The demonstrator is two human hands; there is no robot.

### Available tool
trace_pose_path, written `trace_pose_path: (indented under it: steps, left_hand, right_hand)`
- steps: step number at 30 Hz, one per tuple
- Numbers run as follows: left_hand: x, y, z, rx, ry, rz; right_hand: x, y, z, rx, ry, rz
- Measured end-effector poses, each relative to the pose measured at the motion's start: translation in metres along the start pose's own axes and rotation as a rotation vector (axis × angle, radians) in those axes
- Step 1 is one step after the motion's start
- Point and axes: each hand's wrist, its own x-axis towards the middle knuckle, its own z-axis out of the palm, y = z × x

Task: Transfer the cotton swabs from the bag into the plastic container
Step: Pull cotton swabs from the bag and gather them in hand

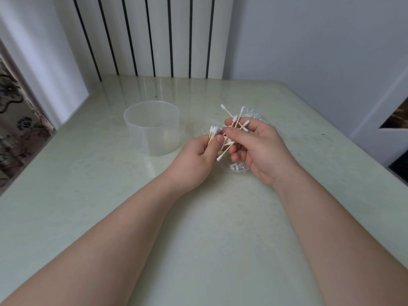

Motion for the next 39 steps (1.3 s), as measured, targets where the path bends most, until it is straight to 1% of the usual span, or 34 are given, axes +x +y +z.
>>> trace_pose_path:
  steps: [6,8,11,14,19,21,23,25,26,29,32,35,39]
  left_hand:
    - [-0.002,0.003,-0.003,0.032,-0.053,0.044]
    - [-0.001,0.001,-0.005,0.062,-0.053,0.014]
    - [0.001,-0.004,-0.009,0.074,-0.021,-0.062]
    - [0.005,-0.007,-0.011,-0.028,0.06,-0.137]
    - [0.005,0.005,-0.009,-0.33,0.175,-0.236]
    - [0.003,0.01,-0.009,-0.396,0.189,-0.25]
    - [0.003,0.009,-0.01,-0.319,0.172,-0.264]
    - [0.002,0.008,-0.01,-0.235,0.134,-0.243]
    - [0.001,0.008,-0.009,-0.249,0.102,-0.227]
    - [-0.004,0.015,-0.006,-0.405,-0.044,-0.192]
    - [-0.007,0.014,-0.005,-0.318,-0.128,-0.114]
    - [-0.004,0.009,-0.005,-0.248,-0.114,-0.114]
    - [0.0,0.004,-0.005,-0.208,-0.075,-0.119]
  right_hand:
    - [-0.001,-0.002,0.0,0.002,0.01,0.019]
    - [0.0,-0.003,-0.001,0.024,0.04,0.01]
    - [0.002,-0.009,-0.008,0.08,0.141,-0.029]
    - [0.003,-0.012,-0.015,0.066,0.162,-0.044]
    - [0.001,-0.006,-0.01,-0.002,0.073,-0.021]
    - [0.0,-0.006,-0.007,-0.014,0.037,-0.02]
    - [-0.001,-0.006,-0.006,-0.011,0.01,-0.02]
    - [-0.002,-0.005,-0.004,-0.016,-0.009,-0.025]
    - [-0.003,-0.004,-0.004,-0.028,-0.015,-0.031]
    - [-0.003,0.001,0.0,-0.073,-0.027,-0.036]
    - [-0.002,0.004,0.002,-0.095,0.005,-0.027]
    - [0.0,0.002,-0.001,-0.109,0.06,-0.019]
    - [0.001,-0.002,-0.005,-0.02,0.109,-0.043]
